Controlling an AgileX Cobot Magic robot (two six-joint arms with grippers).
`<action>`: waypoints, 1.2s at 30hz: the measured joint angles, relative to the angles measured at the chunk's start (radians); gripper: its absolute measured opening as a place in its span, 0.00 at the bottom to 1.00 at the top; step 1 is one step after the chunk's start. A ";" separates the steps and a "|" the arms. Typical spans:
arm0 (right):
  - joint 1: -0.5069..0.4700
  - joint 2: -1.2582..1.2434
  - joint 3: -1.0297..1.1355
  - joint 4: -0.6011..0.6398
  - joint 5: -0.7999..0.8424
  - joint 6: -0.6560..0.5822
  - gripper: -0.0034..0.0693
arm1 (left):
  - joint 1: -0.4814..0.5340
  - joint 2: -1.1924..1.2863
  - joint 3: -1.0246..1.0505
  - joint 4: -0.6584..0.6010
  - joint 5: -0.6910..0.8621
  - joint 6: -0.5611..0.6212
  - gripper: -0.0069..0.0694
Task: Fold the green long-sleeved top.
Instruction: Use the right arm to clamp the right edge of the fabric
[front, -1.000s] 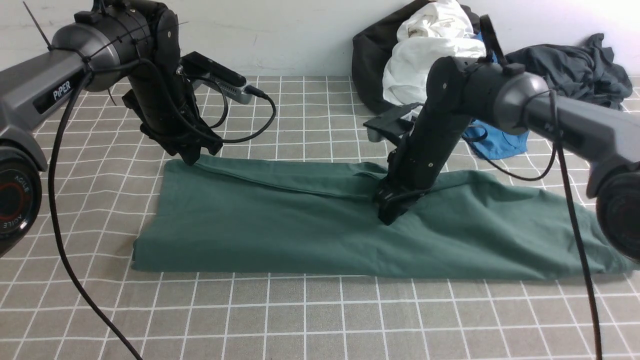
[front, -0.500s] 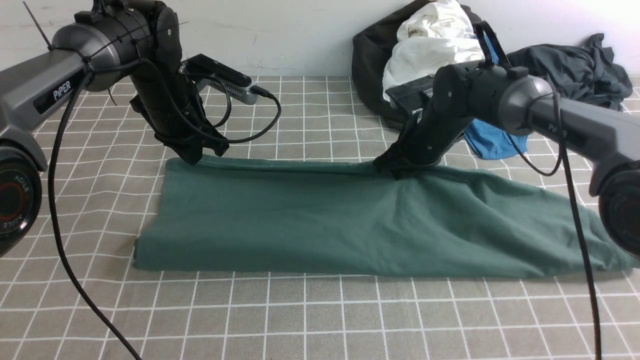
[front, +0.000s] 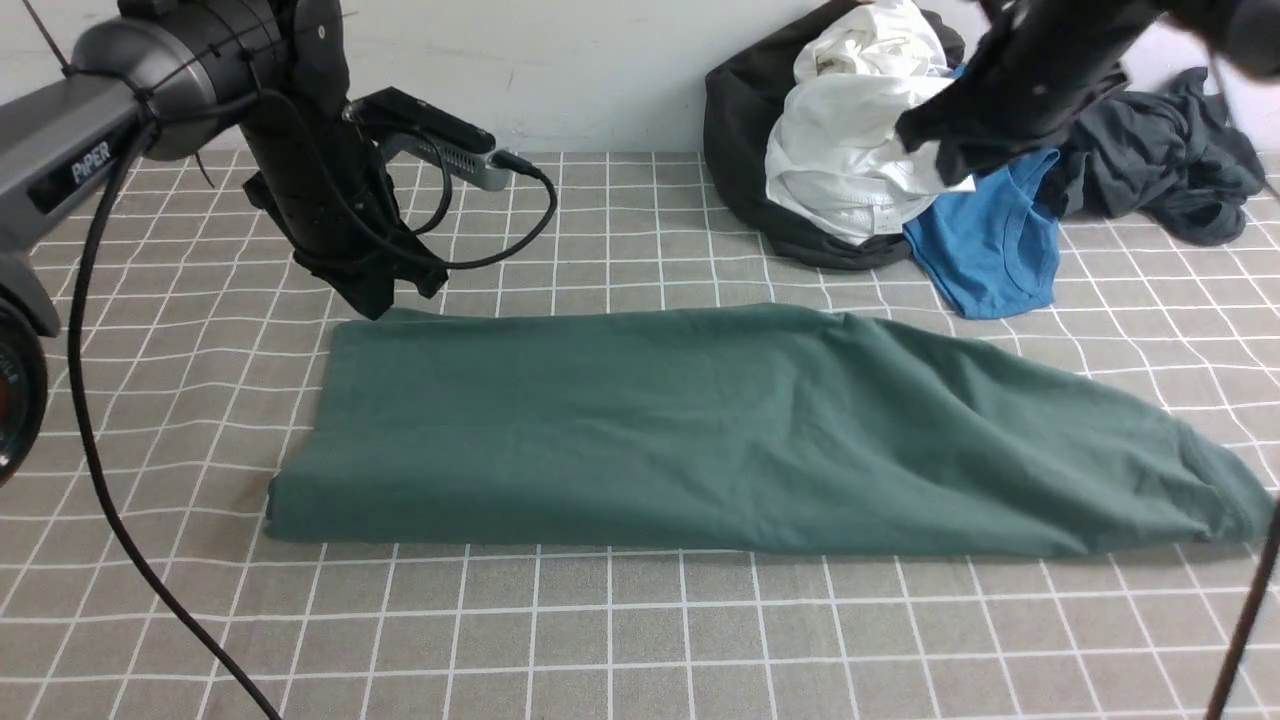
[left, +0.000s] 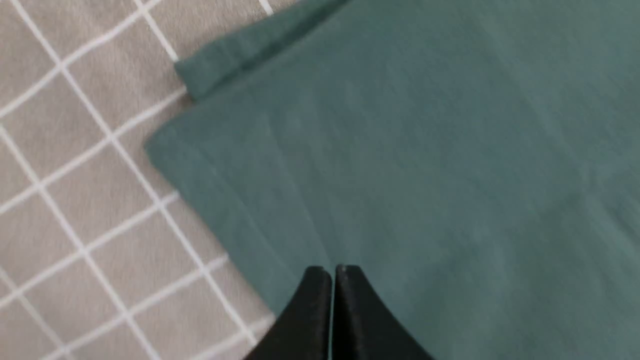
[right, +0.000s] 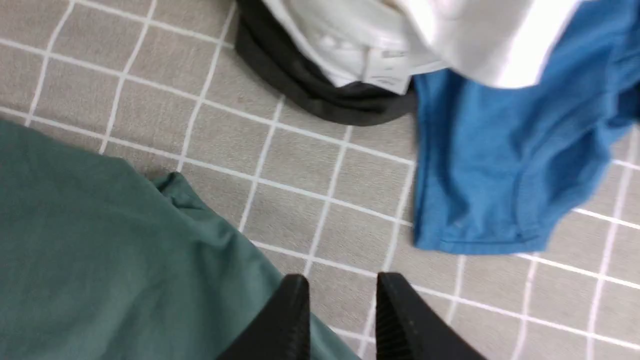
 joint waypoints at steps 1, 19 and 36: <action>-0.035 -0.055 0.060 0.037 0.002 -0.022 0.31 | 0.000 -0.019 0.000 -0.001 0.014 0.000 0.08; -0.399 -0.297 0.938 0.142 -0.375 -0.033 0.60 | 0.000 -0.128 0.096 -0.221 0.028 0.112 0.08; -0.371 -0.177 0.937 0.064 -0.472 0.004 0.61 | 0.000 -0.128 0.096 -0.232 0.028 0.126 0.08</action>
